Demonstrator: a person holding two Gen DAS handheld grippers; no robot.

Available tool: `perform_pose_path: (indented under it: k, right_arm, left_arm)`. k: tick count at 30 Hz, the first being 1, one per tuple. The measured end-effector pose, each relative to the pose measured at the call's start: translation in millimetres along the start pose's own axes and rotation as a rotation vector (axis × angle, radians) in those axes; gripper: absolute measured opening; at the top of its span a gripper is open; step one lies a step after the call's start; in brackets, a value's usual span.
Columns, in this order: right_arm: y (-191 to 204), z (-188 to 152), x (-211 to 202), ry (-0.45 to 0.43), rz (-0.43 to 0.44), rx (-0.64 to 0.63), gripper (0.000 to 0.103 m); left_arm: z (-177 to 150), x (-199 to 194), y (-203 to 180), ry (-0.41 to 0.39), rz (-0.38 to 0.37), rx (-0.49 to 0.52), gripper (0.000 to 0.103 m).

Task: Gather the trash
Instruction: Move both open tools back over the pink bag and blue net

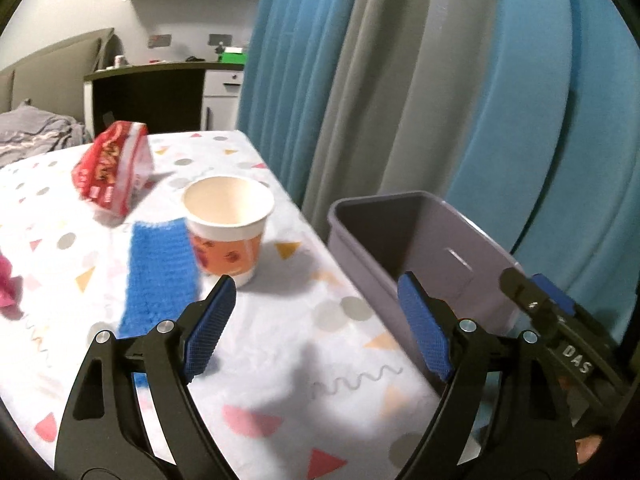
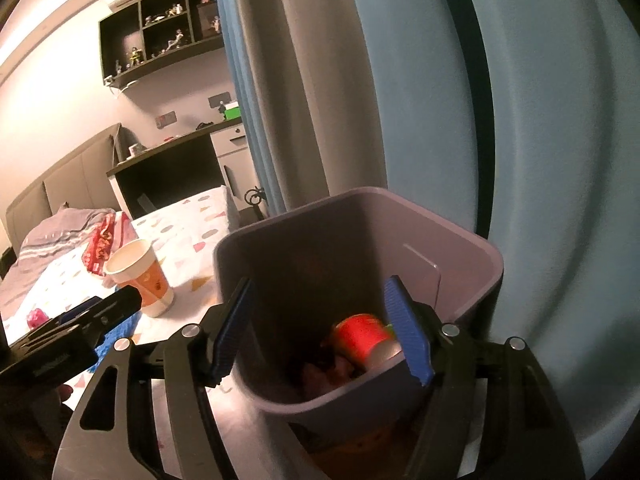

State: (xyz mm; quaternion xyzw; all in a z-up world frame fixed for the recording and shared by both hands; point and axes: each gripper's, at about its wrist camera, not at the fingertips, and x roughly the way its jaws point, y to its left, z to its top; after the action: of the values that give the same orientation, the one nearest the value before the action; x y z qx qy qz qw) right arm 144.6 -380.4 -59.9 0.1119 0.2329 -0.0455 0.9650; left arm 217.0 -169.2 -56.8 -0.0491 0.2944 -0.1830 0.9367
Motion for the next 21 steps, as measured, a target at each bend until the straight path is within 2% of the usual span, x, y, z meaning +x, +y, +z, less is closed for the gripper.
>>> perform_pose_path:
  k: [9,21]
  right_arm:
    - [34.6,-5.0,-32.5,-0.027,0.052,-0.043,0.066]
    - [105.0,-17.0,-47.3,-0.016,0.170,-0.119,0.066]
  left_arm:
    - [-10.3,-42.6,36.8,-0.037,0.108,-0.040,0.081]
    - [-27.7,-110.5,118.6,-0.086,0.308,-0.132,0.081]
